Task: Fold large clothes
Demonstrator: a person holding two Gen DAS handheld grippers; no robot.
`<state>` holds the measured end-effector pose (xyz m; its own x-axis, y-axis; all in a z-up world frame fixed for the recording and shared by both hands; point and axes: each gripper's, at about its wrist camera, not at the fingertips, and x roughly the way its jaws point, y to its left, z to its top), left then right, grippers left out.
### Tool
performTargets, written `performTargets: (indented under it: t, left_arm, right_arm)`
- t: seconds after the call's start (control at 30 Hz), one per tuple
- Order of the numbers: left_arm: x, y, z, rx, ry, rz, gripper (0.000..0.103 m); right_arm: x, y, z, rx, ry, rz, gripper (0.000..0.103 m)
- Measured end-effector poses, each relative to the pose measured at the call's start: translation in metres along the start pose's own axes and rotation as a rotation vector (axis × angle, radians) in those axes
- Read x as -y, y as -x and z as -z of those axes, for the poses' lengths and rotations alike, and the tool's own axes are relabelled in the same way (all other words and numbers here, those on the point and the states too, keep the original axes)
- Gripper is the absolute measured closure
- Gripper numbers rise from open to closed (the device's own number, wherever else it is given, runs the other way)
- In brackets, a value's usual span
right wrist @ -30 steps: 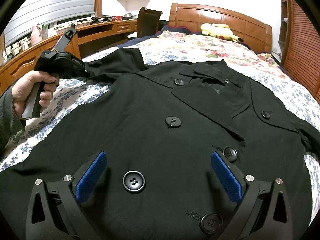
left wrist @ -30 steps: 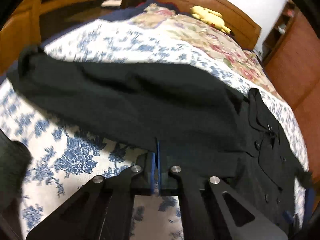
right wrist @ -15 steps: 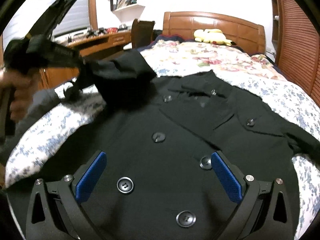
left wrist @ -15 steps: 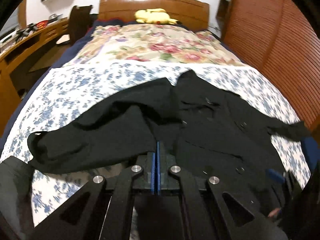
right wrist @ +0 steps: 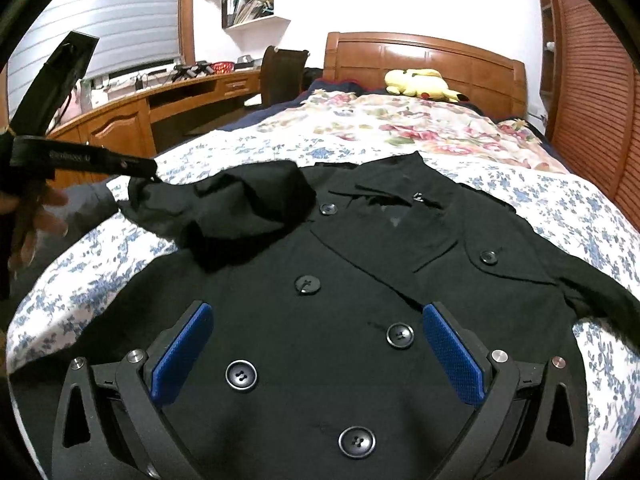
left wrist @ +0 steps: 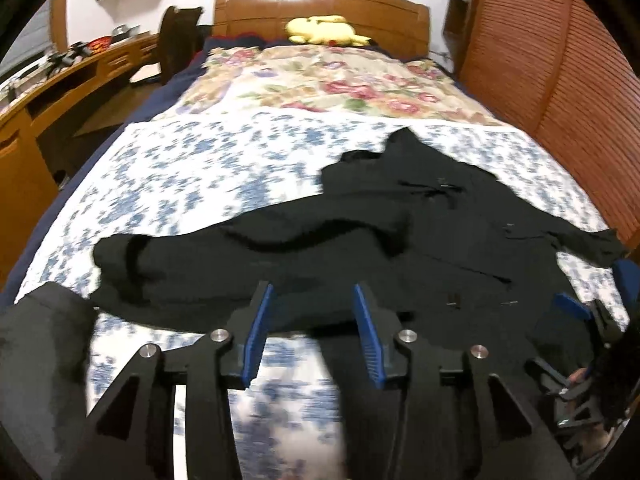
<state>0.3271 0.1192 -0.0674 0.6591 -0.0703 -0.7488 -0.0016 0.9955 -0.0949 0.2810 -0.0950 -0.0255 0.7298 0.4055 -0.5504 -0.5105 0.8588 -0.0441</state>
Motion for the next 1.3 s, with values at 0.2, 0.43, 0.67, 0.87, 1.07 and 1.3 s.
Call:
performTargets:
  t: [0.2, 0.43, 0.67, 0.87, 1.07, 1.3]
  left_arm:
    - [-0.051, -0.041, 0.014, -0.064, 0.068, -0.046, 0.06]
    - [-0.076, -0.085, 0.02, -0.118, 0.088, -0.1, 0.06]
    - [-0.076, -0.11, 0.021, -0.154, 0.095, -0.118, 0.06]
    - [-0.068, -0.112, 0.022, -0.154, 0.019, -0.115, 0.083]
    - [-0.052, -0.096, 0.013, -0.111, -0.038, -0.149, 0.097]
    - [0.012, -0.024, -0.015, 0.038, -0.096, -0.097, 0.097]
  right_arm:
    - [-0.002, -0.013, 0.002, -0.036, 0.021, 0.0, 0.0]
    - [0.0, -0.024, 0.002, -0.071, 0.021, -0.027, 0.0]
    - [-0.001, -0.022, 0.004, -0.064, 0.03, -0.023, 0.0]
    - [-0.001, -0.02, 0.005, -0.062, 0.027, -0.023, 0.0]
    - [-0.001, -0.015, 0.004, -0.052, 0.036, -0.015, 0.0]
    - [0.006, 0.014, -0.004, 0.0, 0.02, -0.001, 0.0]
